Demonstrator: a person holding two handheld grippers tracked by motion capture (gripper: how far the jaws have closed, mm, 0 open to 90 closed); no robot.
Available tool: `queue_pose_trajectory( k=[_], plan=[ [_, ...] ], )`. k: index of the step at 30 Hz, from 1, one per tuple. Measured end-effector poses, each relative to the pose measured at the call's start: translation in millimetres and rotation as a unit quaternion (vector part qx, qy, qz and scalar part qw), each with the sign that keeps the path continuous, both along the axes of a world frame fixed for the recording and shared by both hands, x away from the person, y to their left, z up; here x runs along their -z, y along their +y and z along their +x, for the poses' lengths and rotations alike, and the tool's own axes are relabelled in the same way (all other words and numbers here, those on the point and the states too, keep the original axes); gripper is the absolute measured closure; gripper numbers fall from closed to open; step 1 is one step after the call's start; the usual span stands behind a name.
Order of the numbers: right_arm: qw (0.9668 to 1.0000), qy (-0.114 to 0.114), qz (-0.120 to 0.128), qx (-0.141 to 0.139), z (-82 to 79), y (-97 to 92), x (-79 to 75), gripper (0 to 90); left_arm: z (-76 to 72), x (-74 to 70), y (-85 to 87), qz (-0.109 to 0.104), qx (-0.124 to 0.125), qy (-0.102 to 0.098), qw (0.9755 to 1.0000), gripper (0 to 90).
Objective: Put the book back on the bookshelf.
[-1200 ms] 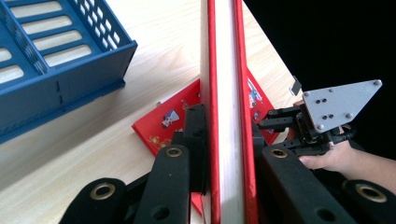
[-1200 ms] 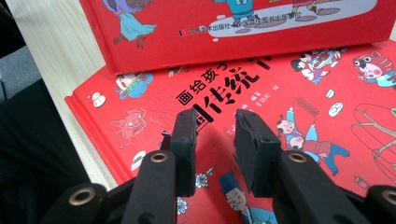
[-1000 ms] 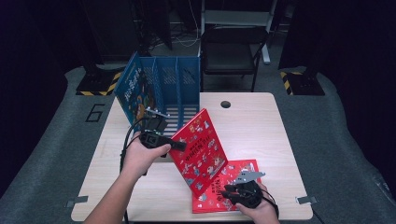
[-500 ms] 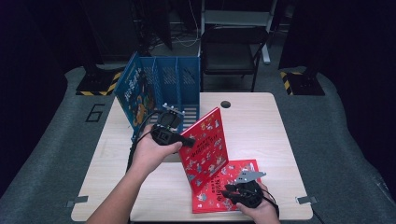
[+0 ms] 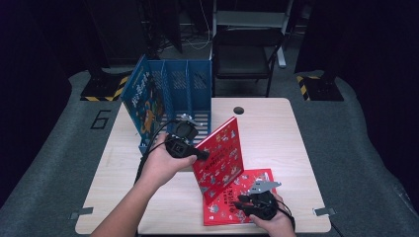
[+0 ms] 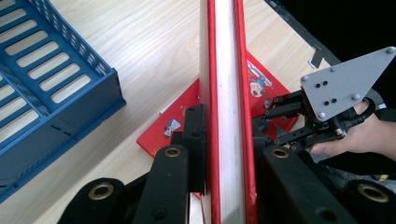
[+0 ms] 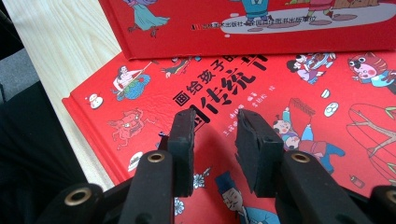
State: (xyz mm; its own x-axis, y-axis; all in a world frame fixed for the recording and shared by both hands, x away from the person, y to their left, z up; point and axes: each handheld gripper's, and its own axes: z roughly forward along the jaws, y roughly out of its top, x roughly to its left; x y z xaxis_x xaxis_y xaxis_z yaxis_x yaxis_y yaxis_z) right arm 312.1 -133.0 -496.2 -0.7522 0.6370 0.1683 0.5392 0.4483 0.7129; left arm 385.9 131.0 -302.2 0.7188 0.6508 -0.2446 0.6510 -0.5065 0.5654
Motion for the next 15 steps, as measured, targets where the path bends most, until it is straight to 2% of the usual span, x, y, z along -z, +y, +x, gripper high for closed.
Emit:
queue_pose_trajectory(
  k=[5, 7, 15],
  plan=[
    [1.0, 0.006, 0.003, -0.007, -0.3, -0.6, -0.4, 66.7, -1.9, 1.1, -2.7, -0.001, 0.001, -0.001, 1.0, 77.8],
    [1.0, 0.002, -0.001, -0.007, 0.1, -0.9, -0.1, 66.7, -2.1, 2.1, -4.6, -0.003, 0.005, 0.005, 1.0, 77.2],
    [1.0, 0.002, 0.001, -0.004, 0.5, -0.2, 0.3, 65.9, -1.7, 5.1, -10.6, 0.01, 0.009, 0.008, 0.9999, 76.5]
  ],
)
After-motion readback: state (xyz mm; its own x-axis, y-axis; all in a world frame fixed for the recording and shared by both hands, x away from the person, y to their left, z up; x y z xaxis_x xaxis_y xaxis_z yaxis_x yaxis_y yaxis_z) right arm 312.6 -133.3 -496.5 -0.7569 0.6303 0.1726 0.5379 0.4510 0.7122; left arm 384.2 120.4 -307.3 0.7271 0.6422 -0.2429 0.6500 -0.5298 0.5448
